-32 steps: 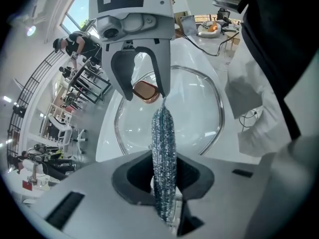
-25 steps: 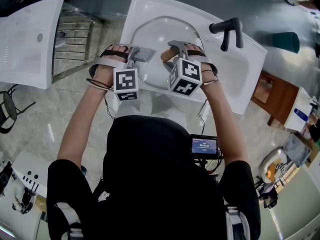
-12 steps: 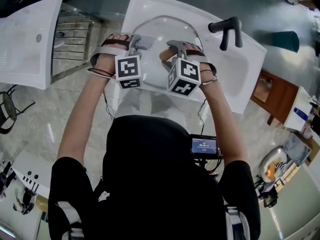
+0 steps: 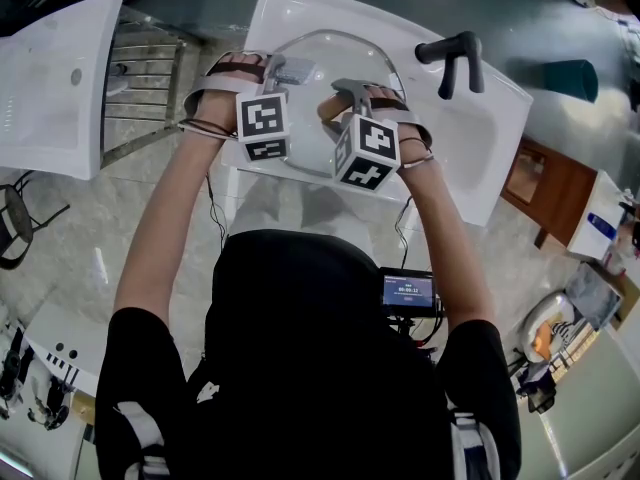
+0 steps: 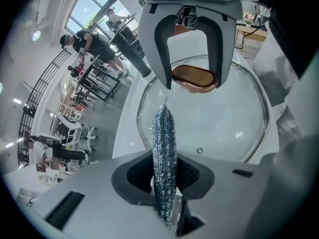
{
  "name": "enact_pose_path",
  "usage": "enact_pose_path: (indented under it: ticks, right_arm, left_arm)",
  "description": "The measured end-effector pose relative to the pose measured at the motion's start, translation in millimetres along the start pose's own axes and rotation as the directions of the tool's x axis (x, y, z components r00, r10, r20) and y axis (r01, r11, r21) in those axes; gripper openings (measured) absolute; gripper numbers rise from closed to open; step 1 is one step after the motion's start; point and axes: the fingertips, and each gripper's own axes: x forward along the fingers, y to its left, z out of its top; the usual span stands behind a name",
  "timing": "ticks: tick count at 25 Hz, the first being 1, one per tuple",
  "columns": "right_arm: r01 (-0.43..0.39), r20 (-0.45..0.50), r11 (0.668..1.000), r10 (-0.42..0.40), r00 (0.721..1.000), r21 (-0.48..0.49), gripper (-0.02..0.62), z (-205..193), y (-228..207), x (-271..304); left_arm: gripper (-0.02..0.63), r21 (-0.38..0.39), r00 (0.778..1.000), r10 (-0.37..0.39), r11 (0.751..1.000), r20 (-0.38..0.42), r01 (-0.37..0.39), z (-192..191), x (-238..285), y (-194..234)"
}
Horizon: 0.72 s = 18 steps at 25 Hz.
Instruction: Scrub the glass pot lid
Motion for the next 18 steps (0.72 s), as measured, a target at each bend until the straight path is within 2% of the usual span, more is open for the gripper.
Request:
enact_pose_path:
  ticks: [18]
  right_arm:
    - [0.001, -0.007, 1.0, -0.001, 1.0, 0.004, 0.29, -1, 0, 0]
  left_arm:
    - [0.072, -0.03, 1.0, -0.013, 0.999, 0.004, 0.013, -7, -18, -29]
